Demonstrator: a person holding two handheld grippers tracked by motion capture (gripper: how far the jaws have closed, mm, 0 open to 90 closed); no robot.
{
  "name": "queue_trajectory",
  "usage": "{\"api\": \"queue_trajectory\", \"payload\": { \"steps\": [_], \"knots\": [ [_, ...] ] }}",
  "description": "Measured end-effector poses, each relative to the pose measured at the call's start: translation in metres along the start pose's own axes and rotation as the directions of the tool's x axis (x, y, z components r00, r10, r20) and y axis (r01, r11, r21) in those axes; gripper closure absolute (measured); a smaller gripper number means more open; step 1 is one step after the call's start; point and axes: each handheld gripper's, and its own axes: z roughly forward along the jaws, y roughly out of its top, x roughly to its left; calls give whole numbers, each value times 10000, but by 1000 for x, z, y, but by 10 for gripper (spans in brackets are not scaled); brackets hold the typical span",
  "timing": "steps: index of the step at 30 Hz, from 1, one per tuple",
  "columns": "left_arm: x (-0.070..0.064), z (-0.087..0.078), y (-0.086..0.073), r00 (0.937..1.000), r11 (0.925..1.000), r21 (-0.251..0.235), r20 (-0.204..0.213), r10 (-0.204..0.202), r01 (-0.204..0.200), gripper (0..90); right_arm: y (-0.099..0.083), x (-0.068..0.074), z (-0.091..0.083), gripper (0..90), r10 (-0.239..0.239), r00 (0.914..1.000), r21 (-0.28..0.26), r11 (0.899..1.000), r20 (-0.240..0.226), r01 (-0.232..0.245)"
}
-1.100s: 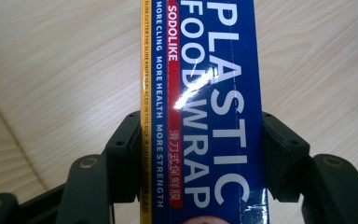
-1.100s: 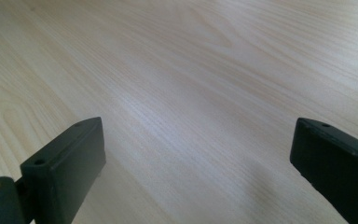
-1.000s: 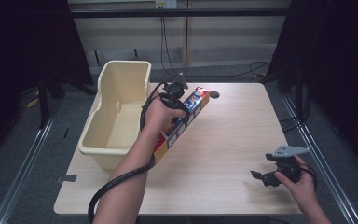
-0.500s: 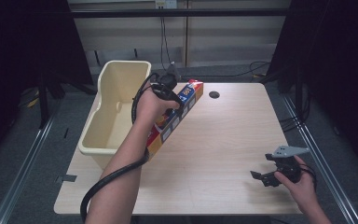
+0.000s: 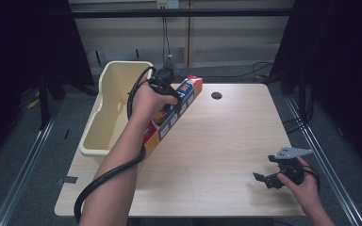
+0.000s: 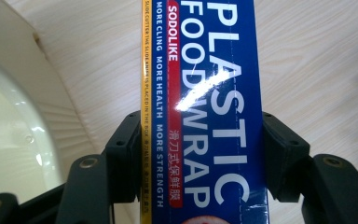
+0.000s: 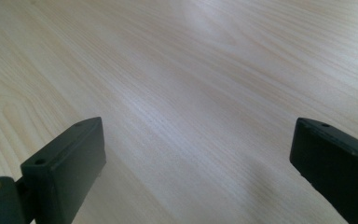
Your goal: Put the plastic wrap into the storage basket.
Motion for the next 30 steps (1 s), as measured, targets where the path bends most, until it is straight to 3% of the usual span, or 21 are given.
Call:
{"api": "queue_trajectory", "payload": {
  "steps": [30],
  "knots": [
    [25, -50, -7, 9961, 9967, -137, -356, -805, 800, 408, 0, 0, 1, 34, -33, 10000, -2, 10000, 9, 33]
  ]
}}
